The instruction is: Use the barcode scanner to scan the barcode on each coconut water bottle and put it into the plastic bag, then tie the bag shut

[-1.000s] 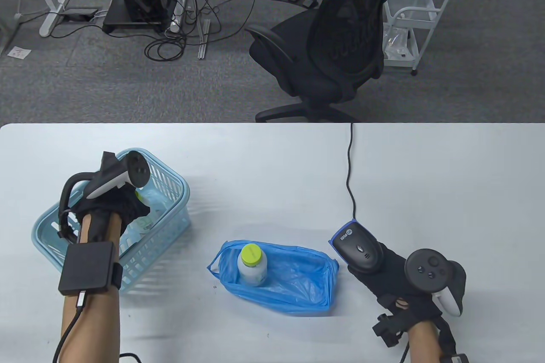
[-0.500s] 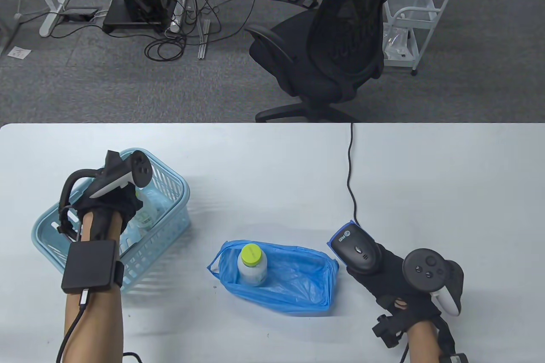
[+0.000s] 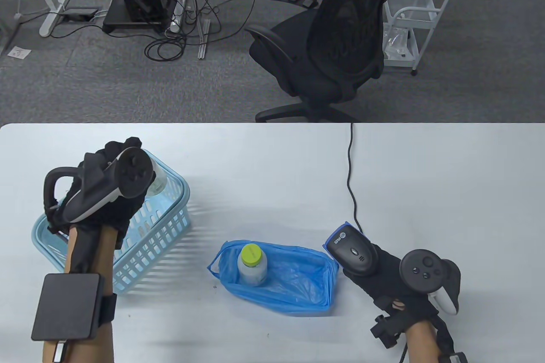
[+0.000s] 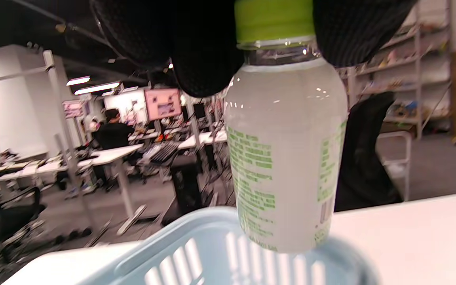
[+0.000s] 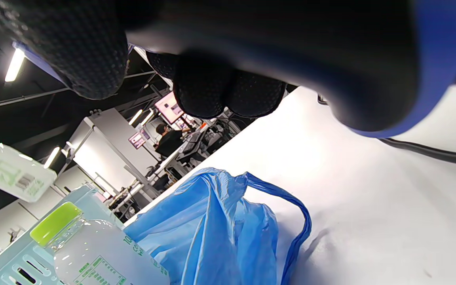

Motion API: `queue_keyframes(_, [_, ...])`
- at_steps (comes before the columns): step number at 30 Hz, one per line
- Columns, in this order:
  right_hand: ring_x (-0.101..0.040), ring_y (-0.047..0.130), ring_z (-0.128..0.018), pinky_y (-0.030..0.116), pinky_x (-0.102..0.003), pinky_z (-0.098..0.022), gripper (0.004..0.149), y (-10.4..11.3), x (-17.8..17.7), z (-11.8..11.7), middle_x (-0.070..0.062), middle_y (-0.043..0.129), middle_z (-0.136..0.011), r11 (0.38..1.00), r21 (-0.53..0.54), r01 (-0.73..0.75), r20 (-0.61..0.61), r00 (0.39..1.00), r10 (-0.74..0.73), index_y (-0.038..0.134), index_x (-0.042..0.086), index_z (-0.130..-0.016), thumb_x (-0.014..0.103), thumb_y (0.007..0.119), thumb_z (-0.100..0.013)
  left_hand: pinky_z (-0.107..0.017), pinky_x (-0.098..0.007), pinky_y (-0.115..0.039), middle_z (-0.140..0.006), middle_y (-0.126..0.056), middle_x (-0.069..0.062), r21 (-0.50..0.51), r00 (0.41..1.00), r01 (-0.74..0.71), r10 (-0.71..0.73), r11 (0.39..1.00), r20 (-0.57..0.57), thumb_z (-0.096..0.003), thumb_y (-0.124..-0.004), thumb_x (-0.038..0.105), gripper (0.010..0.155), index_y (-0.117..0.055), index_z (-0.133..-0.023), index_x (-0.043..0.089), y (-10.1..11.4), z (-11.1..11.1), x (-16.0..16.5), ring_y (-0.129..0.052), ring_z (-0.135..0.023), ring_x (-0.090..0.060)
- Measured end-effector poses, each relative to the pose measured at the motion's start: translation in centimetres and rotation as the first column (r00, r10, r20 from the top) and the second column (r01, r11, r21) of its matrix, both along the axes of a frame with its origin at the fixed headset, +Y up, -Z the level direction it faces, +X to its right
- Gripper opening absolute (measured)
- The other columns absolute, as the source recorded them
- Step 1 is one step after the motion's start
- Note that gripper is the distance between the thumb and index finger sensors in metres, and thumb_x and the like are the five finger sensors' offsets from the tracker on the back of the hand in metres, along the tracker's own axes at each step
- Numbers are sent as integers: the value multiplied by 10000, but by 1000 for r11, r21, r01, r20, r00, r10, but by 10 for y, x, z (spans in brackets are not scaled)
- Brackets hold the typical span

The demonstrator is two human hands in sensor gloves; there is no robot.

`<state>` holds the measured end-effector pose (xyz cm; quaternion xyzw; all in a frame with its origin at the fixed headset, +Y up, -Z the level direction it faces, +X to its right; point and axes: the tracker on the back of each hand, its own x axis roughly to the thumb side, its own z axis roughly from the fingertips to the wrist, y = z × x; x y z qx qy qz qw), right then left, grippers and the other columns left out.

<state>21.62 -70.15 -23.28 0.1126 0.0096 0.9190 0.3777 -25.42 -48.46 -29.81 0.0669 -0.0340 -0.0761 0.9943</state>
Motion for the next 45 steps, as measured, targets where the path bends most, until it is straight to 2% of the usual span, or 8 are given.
queue_keyframes(3, [-244, 942, -788, 720, -563, -680, 505, 0, -1, 0, 33, 899, -833, 1000, 4, 8, -13, 1000, -8, 709, 229, -954, 476, 839, -532, -706, -566, -727, -1107, -710, -62, 63, 997, -48, 44, 997, 71, -619, -750, 529, 727, -514, -1192, 149, 5, 11, 21, -883, -849, -238])
queue_keyframes(6, [-243, 945, -782, 722, -562, -677, 505, 0, -4, -1, 36, 900, -829, 1000, 6, 10, -28, 1000, -9, 710, 229, -952, 477, 839, -532, -692, -564, -738, -1090, -726, -61, 81, 988, -102, 91, 991, 128, -618, -745, 540, 725, -529, -1186, 145, 3, 17, 41, -892, -826, -232])
queue_keyframes(13, [-231, 955, -769, 735, -555, -671, 485, -1, -12, -3, 46, 913, -807, 1000, 0, 20, -90, 996, -20, 730, 239, -935, 478, 844, -529, -658, -556, -768, -1049, -772, -61, 90, 960, -170, 144, 981, 239, -617, -739, 562, 720, -573, -1170, 132, -17, 22, 100, -921, -772, -221])
queue_keyframes(20, [-223, 968, -748, 746, -549, -663, 470, -1, -16, -5, 54, 923, -786, 997, 0, 76, -122, 990, -75, 743, 246, -921, 478, 849, -526, -619, -544, -803, -1004, -821, -62, 60, 943, -219, 195, 974, 270, -613, -745, 582, 716, -625, -1147, 120, -39, 21, 140, -956, -716, -209])
queue_keyframes(33, [-214, 968, -745, 744, -554, -667, 436, 1, -14, -4, 63, 923, -766, 993, 4, 114, -137, 984, -112, 753, 251, -896, 470, 845, -530, -604, -537, -818, -984, -842, -61, -1, 909, -263, 248, 965, 335, -612, -748, 588, 712, -649, -1135, 115, -52, 23, 175, -971, -695, -204])
queue_keyframes(37, [-223, 961, -756, 739, -553, -668, 466, 1, -10, -4, 53, 917, -788, 993, 27, 114, -71, 991, -112, 734, 239, -918, 474, 844, -531, -617, -545, -807, -996, -832, -57, -15, 889, -259, 245, 966, 386, -610, -758, 583, 708, -640, -1139, 128, -54, 30, 176, -962, -713, -210])
queue_keyframes(41, [-234, 947, -773, 725, -559, -674, 500, 1, -4, -4, 42, 904, -810, 994, 38, 102, 2, 995, -103, 708, 223, -947, 472, 839, -534, -644, -551, -791, -1029, -813, -46, -87, 849, -190, 208, 978, 486, -606, -780, 568, 699, -625, -1150, 157, -64, 40, 182, -949, -760, -221])
queue_keyframes(45, [-240, 942, -781, 715, -563, -681, 508, -1, 2, -3, 37, 901, -817, 997, 36, 74, 73, 994, -77, 701, 221, -953, 472, 838, -533, -665, -543, -788, -1060, -801, -37, -186, 805, -64, 161, 981, 571, -603, -801, 549, 690, -619, -1158, 182, -86, 53, 194, -948, -797, -226])
